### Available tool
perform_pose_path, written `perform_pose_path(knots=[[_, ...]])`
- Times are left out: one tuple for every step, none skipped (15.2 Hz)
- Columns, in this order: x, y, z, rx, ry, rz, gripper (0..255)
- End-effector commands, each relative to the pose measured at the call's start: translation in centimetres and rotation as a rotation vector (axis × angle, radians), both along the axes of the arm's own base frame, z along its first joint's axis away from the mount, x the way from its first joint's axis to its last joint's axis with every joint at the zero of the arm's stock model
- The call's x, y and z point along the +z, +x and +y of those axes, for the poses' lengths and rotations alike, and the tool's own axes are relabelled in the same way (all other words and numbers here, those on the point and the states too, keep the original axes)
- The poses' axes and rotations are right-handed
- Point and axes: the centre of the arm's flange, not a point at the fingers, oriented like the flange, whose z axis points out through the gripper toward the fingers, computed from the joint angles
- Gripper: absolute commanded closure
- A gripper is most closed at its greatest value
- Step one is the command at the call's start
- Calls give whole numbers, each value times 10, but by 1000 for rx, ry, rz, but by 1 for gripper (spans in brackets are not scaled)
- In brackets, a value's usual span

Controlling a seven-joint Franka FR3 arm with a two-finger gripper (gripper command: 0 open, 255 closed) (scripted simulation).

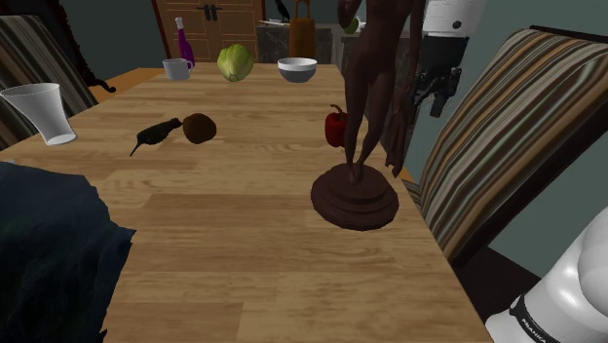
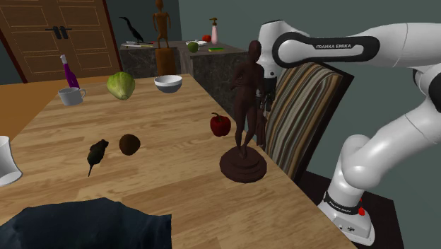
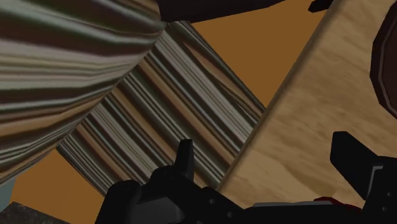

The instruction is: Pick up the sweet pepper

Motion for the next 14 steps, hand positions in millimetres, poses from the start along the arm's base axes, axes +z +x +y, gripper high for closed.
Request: perform_pose_path(knots=[[5,24,19,16,-20,-13,0],[7,35,25,24,-30,-20,0],[10,46,32,32,-41,-26,0],[12,57,39,40,-51,-32,0],[14,67,46,47,-61,-39,0],[17,78,53,55,-71,-45,0],[19,89,61,63,-82,-52,0],[21,99,68,70,-92,-58,0],[23,110,76,78,-102,-64,0],[26,120,83,86,-113,-71,0],[28,130,91,94,-123,-77,0],[30,141,99,101,-133,-83,0],[30,142,100,102,-134,-84,0],[25,142,100,102,-134,-84,0]])
